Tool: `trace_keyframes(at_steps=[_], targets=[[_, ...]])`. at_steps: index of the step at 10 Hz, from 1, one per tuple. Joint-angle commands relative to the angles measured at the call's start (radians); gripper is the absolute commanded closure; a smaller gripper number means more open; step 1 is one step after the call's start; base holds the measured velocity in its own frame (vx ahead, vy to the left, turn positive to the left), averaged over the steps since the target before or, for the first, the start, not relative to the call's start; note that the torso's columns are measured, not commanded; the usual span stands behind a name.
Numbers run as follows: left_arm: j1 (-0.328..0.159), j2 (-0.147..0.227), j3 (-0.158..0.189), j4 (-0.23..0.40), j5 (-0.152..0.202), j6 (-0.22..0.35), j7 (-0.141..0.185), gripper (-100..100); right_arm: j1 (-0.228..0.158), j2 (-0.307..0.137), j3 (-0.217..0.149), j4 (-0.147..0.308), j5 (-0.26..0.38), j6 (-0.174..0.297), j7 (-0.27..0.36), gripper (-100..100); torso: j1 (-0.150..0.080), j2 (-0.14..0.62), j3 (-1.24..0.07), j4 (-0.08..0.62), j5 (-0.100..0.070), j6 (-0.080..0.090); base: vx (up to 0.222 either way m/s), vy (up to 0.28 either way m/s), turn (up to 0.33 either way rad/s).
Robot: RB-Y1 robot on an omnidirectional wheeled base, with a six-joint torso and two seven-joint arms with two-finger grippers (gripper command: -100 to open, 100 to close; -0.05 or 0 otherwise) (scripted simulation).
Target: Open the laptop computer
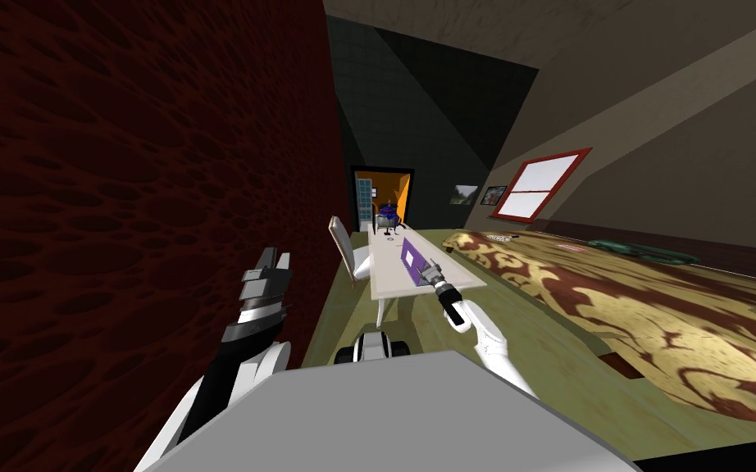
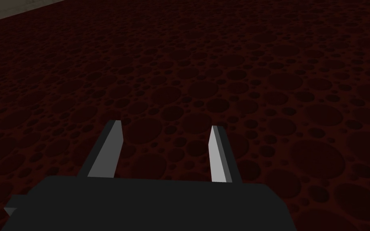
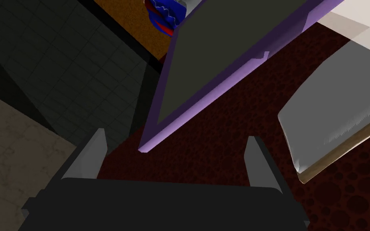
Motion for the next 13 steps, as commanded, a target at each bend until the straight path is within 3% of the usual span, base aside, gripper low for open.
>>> trace_keyframes(at_steps=[1, 5, 6, 7, 8, 9, 11, 12, 13], targets=[[0.000, 0.000, 0.000, 0.000, 0.000, 0.000, 0.000, 0, -0.017, -0.041, -0.009, 0.035, 0.051, 0.014, 0.062, -100, -0.001, 0.000, 0.000, 0.000, 0.000, 0.000, 0.008, 0.060, 0.006], [0.000, 0.000, 0.000, 0.000, 0.000, 0.000, 0.000, 0, -0.034, -0.083, -0.019, 0.068, 0.104, 0.026, 0.124, -100, -0.001, 0.001, 0.000, 0.000, 0.000, 0.000, -0.001, 0.047, 0.006], [0.000, 0.000, 0.000, 0.000, 0.000, 0.000, 0.000, 0, -0.030, -0.078, -0.013, 0.059, 0.096, 0.031, 0.110, -100, -0.001, 0.000, 0.000, 0.000, 0.000, 0.000, -0.001, 0.015, 0.000], [0.000, 0.000, 0.000, 0.000, 0.000, 0.000, 0.000, 0, -0.036, -0.107, -0.018, 0.067, 0.090, 0.037, 0.095, -100, -0.002, 0.000, 0.000, 0.000, -0.001, 0.000, 0.079, 0.017, 0.041], [0.000, 0.000, 0.000, 0.000, 0.000, 0.000, 0.000, 0, -0.034, -0.095, -0.014, 0.063, 0.094, 0.035, 0.104, -100, -0.001, -0.004, -0.002, -0.001, 0.000, 0.000, 0.051, 0.008, 0.012], [0.000, 0.000, 0.000, 0.000, 0.000, 0.000, 0.000, 0, -0.035, -0.098, -0.014, 0.063, 0.093, 0.037, 0.101, 100, -0.001, -0.001, -0.001, -0.001, 0.000, 0.000, 0.010, -0.002, -0.009], [0.000, 0.000, 0.000, 0.000, 0.000, 0.000, 0.000, 0, -0.128, -0.059, -0.104, 0.142, 0.082, 0.061, 0.129, 100, -0.014, -0.001, 0.001, -0.007, -0.009, 0.001, -0.164, -0.141, 0.383], [-0.001, 0.000, 0.000, 0.000, 0.000, 0.000, 0.000, 0, -0.128, -0.059, -0.140, 0.163, 0.082, 0.061, 0.129, 100, -0.021, 0.000, 0.001, -0.005, -0.011, 0.001, -0.214, -0.173, 0.489], [-0.001, 0.000, 0.000, 0.000, 0.000, 0.000, 0.000, 0, -0.173, -0.040, -0.173, 0.213, 0.077, 0.073, 0.143, 100, -0.018, -0.003, -0.001, -0.004, -0.008, 0.005, -0.221, -0.184, 0.457]])
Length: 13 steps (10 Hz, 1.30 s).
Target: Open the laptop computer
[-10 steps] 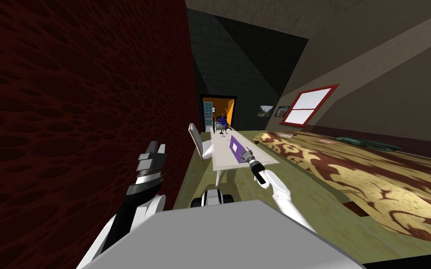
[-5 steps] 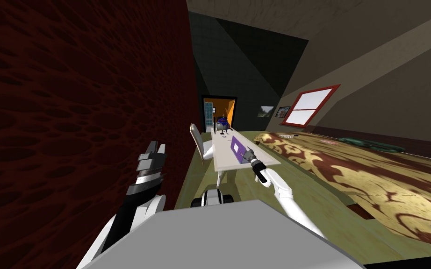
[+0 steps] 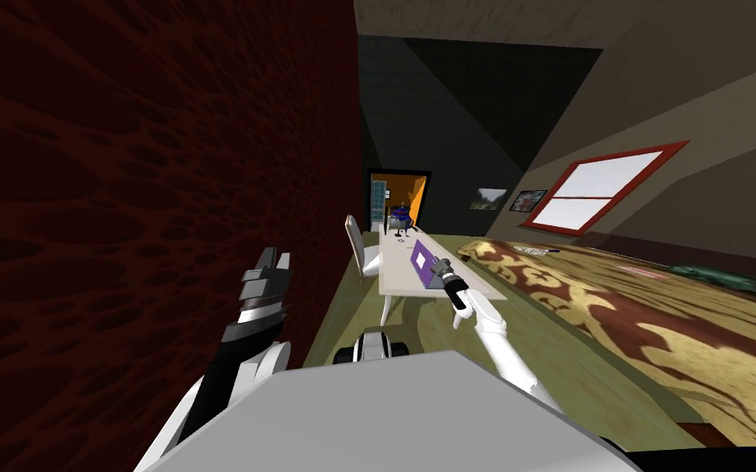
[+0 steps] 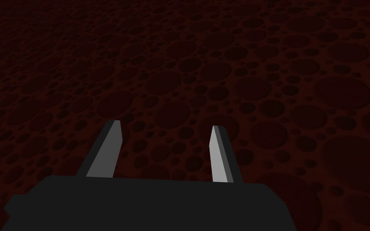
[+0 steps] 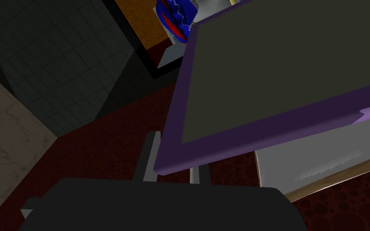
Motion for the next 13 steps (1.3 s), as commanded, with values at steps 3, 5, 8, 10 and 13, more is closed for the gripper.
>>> trace_keyframes(at_steps=[3, 5, 8, 10, 13], targets=[[0.000, 0.000, 0.000, 0.000, 0.000, 0.000, 0.000, 0, -0.075, 0.031, -0.142, 0.098, -0.012, 0.046, 0.014, 100, 0.011, -0.003, -0.002, 0.000, 0.004, -0.003, -0.179, -0.138, 0.339], [0.000, 0.000, 0.000, 0.000, 0.000, 0.000, 0.000, 0, -0.120, 0.051, -0.202, 0.148, -0.017, 0.058, 0.028, 100, 0.017, 0.000, -0.001, 0.003, 0.007, -0.007, -0.175, -0.107, 0.319], [0.000, 0.000, 0.000, 0.000, 0.000, 0.000, 0.000, 0, -0.166, 0.071, -0.266, 0.199, -0.023, 0.069, 0.042, 100, 0.020, 0.003, 0.001, 0.004, 0.008, -0.006, -0.119, -0.054, 0.245], [0.000, 0.000, 0.000, 0.000, 0.000, 0.000, 0.000, 0, -0.211, 0.090, -0.328, 0.249, -0.029, 0.081, 0.056, 100, 0.014, 0.010, 0.005, 0.006, 0.007, -0.005, -0.218, -0.099, 0.335], [0.001, 0.000, 0.000, 0.000, 0.000, 0.000, 0.000, 0, -0.303, 0.129, -0.445, 0.350, -0.040, 0.104, 0.084, 100, 0.018, 0.001, 0.000, 0.003, 0.008, -0.004, -0.192, -0.068, 0.361]])
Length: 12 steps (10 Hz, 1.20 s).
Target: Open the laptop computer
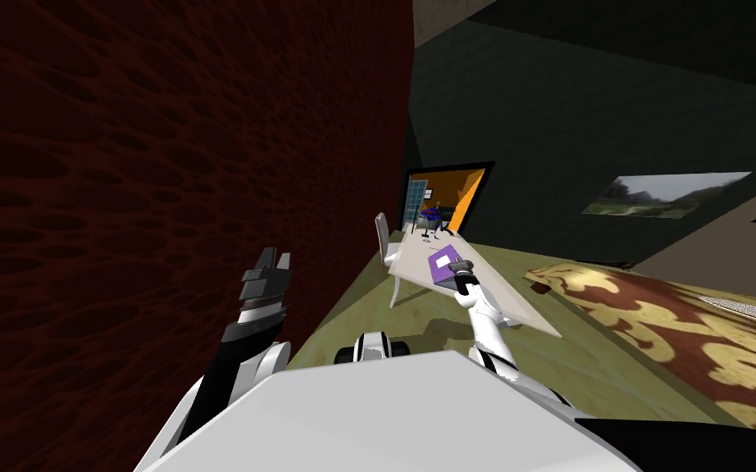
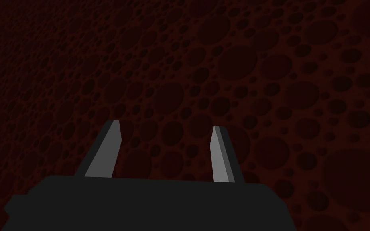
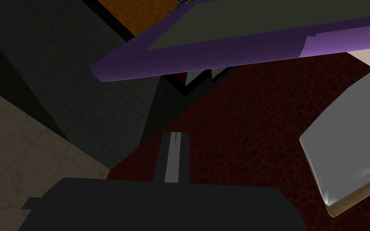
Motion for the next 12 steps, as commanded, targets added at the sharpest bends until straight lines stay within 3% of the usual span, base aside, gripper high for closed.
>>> trace_keyframes(at_steps=[1, 2, 3, 4, 5, 12], targets=[[0.000, 0.000, 0.000, 0.000, 0.000, 0.000, 0.000, 0, -0.041, 0.021, -0.058, 0.041, -0.008, 0.026, 0.009, 100, 0.002, 0.002, 0.001, 0.000, 0.001, -0.002, -0.176, -0.021, 0.272], [0.000, 0.000, 0.000, 0.000, 0.000, 0.000, 0.000, 0, -0.087, 0.040, -0.096, 0.087, -0.014, 0.038, 0.022, 100, 0.001, 0.001, 0.001, 0.000, 0.001, 0.000, -0.222, -0.031, 0.431], [0.000, 0.000, 0.000, 0.000, 0.000, 0.000, 0.000, 0, -0.087, 0.040, -0.120, 0.092, -0.014, 0.038, 0.022, 100, -0.001, 0.004, 0.002, 0.001, 0.000, -0.002, -0.198, -0.027, 0.307], [0.000, 0.000, 0.000, 0.000, 0.000, 0.000, 0.000, 0, -0.083, 0.036, -0.103, 0.086, -0.013, 0.036, 0.021, 100, -0.002, 0.003, 0.002, 0.001, 0.000, 0.000, -0.073, -0.008, 0.033], [0.000, 0.000, 0.000, 0.000, 0.000, 0.000, 0.000, 0, -0.067, 0.057, -0.118, 0.067, 0.004, 0.016, 0.055, -100, -0.002, -0.002, -0.001, 0.000, 0.000, 0.000, -0.021, -0.040, -0.013], [0.001, 0.000, 0.000, 0.000, 0.000, 0.000, 0.000, 0, -0.008, 0.129, -0.159, -0.005, 0.062, -0.058, 0.176, -100, 0.000, 0.004, 0.002, 0.001, 0.000, -0.001, 0.010, -0.057, -0.001]])
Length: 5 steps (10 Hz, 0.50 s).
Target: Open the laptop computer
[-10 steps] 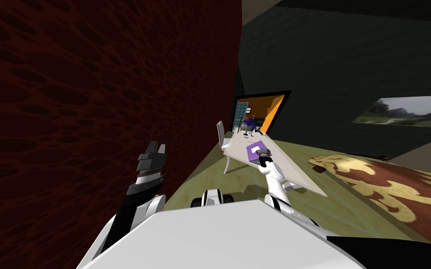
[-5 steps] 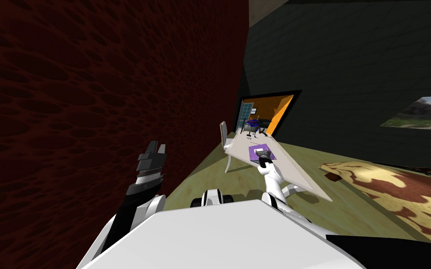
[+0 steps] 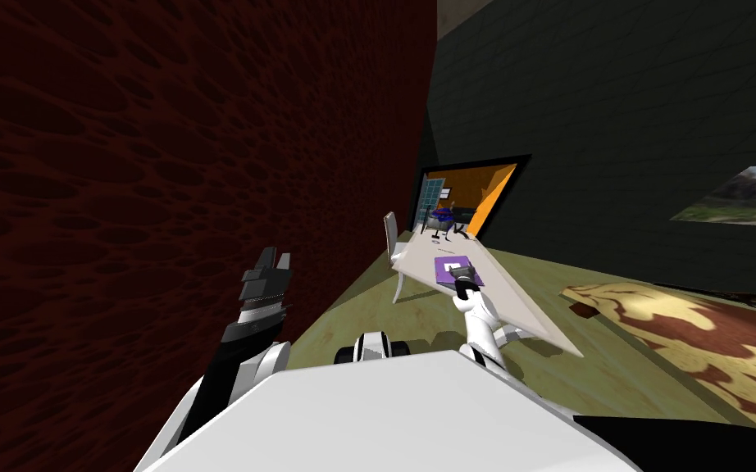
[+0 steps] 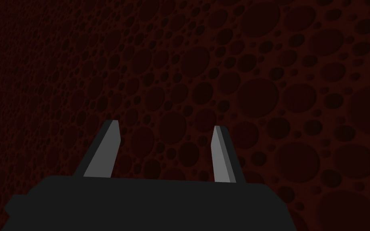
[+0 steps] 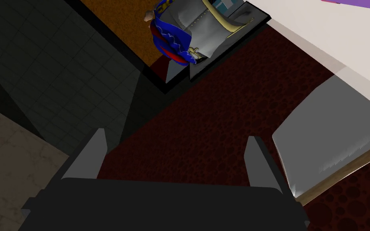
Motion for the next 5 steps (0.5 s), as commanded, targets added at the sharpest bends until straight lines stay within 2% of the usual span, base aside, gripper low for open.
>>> trace_keyframes(at_steps=[1, 5], targets=[[0.000, 0.000, 0.000, 0.000, 0.000, 0.000, 0.000, 0, 0.025, 0.034, -0.016, -0.030, 0.024, -0.031, 0.051, -100, -0.001, 0.000, 0.000, 0.000, 0.000, 0.000, 0.010, -0.062, -0.003], [0.000, 0.000, 0.000, 0.000, 0.000, 0.000, 0.000, 0, 0.066, 0.066, -0.042, -0.077, 0.062, -0.082, 0.131, -100, 0.000, -0.001, 0.000, 0.000, 0.000, 0.000, 0.005, -0.063, -0.002]])
